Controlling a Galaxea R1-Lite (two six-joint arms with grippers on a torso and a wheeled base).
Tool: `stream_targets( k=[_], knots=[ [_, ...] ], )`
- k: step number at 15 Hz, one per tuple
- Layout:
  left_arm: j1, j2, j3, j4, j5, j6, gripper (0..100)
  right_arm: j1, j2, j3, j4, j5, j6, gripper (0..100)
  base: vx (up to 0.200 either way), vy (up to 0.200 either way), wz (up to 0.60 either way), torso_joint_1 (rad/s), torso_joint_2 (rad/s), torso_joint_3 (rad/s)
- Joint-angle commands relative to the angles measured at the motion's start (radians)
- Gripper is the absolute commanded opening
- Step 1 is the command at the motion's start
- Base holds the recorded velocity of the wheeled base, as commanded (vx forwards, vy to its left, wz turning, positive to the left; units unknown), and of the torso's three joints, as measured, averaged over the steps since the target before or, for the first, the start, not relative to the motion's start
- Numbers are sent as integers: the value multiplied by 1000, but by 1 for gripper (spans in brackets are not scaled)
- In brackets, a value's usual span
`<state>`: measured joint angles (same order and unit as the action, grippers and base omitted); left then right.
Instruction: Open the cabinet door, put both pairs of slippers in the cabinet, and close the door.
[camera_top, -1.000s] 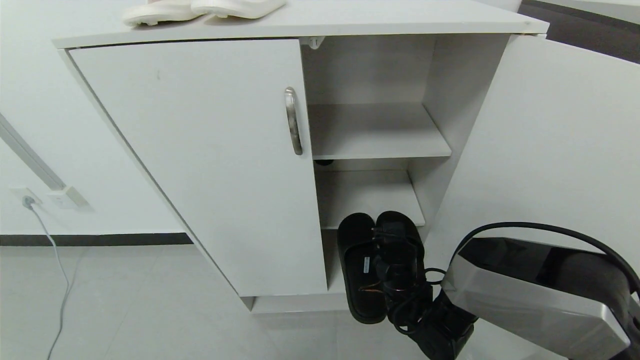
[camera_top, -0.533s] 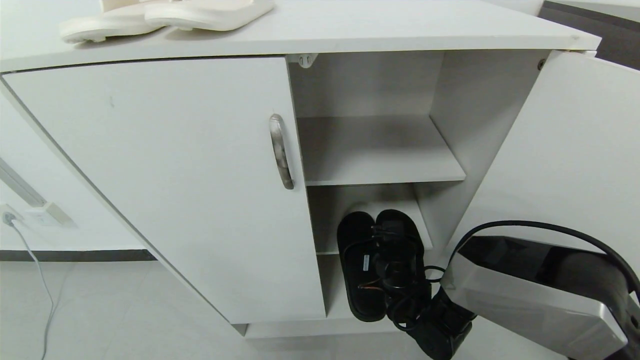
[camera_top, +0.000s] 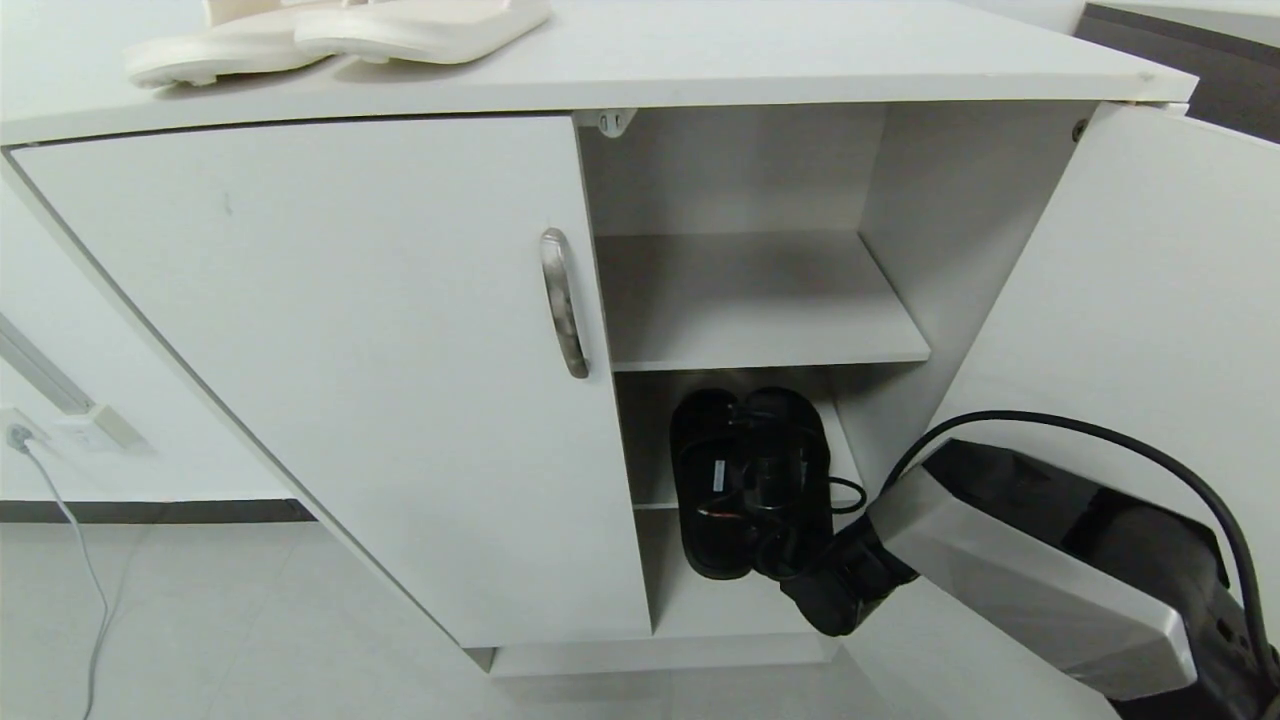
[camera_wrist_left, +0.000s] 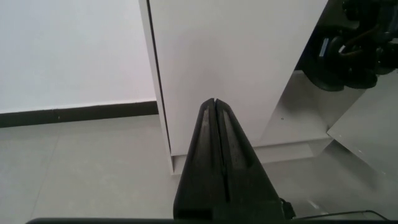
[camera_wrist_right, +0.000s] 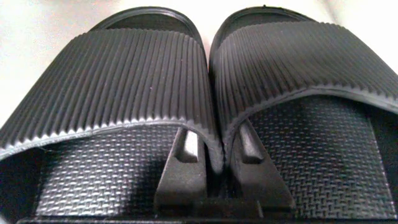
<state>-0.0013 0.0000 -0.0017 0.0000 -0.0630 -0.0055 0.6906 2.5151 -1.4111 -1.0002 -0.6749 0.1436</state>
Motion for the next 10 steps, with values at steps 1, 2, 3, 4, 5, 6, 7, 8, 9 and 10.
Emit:
stream_targets(
  k=[1, 2, 3, 4, 5, 6, 7, 8, 9, 10],
  knots=[
    [0, 2, 0, 0, 0, -1, 0, -19, 51, -106, 52, 0, 1, 0, 0, 0, 0, 0, 0, 0],
    [0, 2, 0, 0, -1, -1, 0, -25, 56, -143, 97, 0, 1, 0, 0, 0, 0, 0, 0, 0],
    [0, 2, 0, 0, 0, -1, 0, -31, 62, -174, 120, 0, 1, 0, 0, 0, 0, 0, 0, 0],
    [0, 2, 0, 0, 0, -1, 0, -37, 67, -213, 157, 0, 1, 0, 0, 0, 0, 0, 0, 0],
    [0, 2, 0, 0, 0, -1, 0, -45, 71, -253, 204, 0, 1, 0, 0, 0, 0, 0, 0, 0],
    [0, 2, 0, 0, 0, -1, 0, -53, 87, -293, 230, 0, 1, 0, 0, 0, 0, 0, 0, 0],
    [0, 2, 0, 0, 0, -1, 0, -60, 102, -336, 250, 0, -2, 0, 0, 0, 0, 0, 0, 0],
    [0, 2, 0, 0, 0, -1, 0, -68, 117, -368, 269, 0, -6, 0, 0, 0, 0, 0, 0, 0],
    [0, 2, 0, 0, 0, -1, 0, -72, 126, -393, 284, 0, -7, 0, 0, 0, 0, 0, 0, 0],
    [0, 2, 0, 0, 0, -1, 0, -80, 137, -421, 296, 0, -7, 0, 0, 0, 0, 0, 0, 0]
  ],
)
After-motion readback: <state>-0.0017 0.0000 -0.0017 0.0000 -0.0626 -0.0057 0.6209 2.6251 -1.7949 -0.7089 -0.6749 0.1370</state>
